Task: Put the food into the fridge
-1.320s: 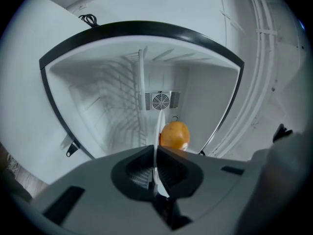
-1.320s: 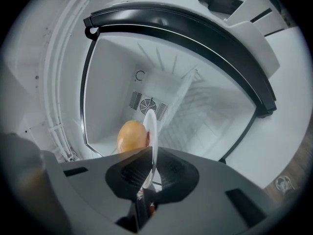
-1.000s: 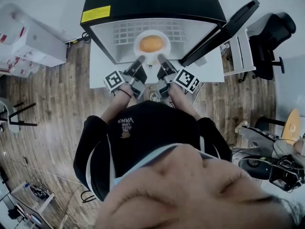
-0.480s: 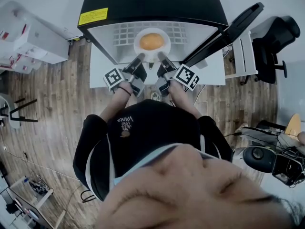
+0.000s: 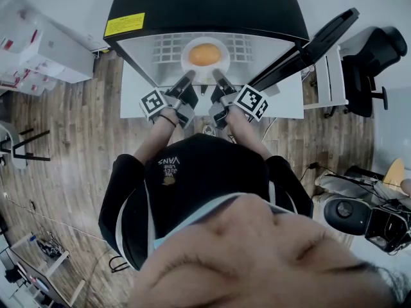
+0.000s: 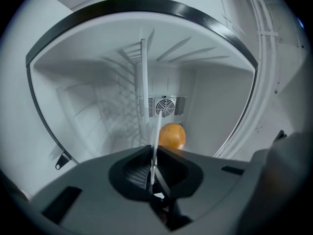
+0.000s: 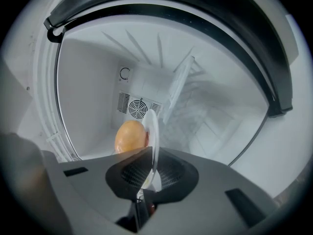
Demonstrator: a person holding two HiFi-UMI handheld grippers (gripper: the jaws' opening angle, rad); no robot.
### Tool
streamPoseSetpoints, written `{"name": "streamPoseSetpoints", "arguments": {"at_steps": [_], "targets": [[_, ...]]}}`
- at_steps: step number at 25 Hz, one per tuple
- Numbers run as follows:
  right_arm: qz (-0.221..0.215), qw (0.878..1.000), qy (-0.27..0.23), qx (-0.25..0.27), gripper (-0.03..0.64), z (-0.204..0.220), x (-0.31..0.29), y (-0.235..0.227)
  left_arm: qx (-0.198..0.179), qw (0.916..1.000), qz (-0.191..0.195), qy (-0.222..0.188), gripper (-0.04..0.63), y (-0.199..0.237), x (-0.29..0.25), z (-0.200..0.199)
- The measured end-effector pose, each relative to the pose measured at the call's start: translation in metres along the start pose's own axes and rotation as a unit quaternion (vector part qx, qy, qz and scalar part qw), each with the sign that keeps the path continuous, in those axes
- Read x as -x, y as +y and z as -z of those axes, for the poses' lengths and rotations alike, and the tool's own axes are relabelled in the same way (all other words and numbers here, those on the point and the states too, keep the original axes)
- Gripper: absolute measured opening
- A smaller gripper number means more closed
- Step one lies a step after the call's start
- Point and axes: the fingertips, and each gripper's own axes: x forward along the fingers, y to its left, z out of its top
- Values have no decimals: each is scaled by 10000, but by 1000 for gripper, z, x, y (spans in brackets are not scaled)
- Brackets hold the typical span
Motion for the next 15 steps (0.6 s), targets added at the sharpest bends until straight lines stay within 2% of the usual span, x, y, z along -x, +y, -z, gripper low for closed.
{"name": "streamPoseSetpoints", "arguments": {"at_steps": [15], "targets": [[-20,9999,41,-111,23,-10,-9,0,30,9999,62,-86,26,0,-9,-6]]}}
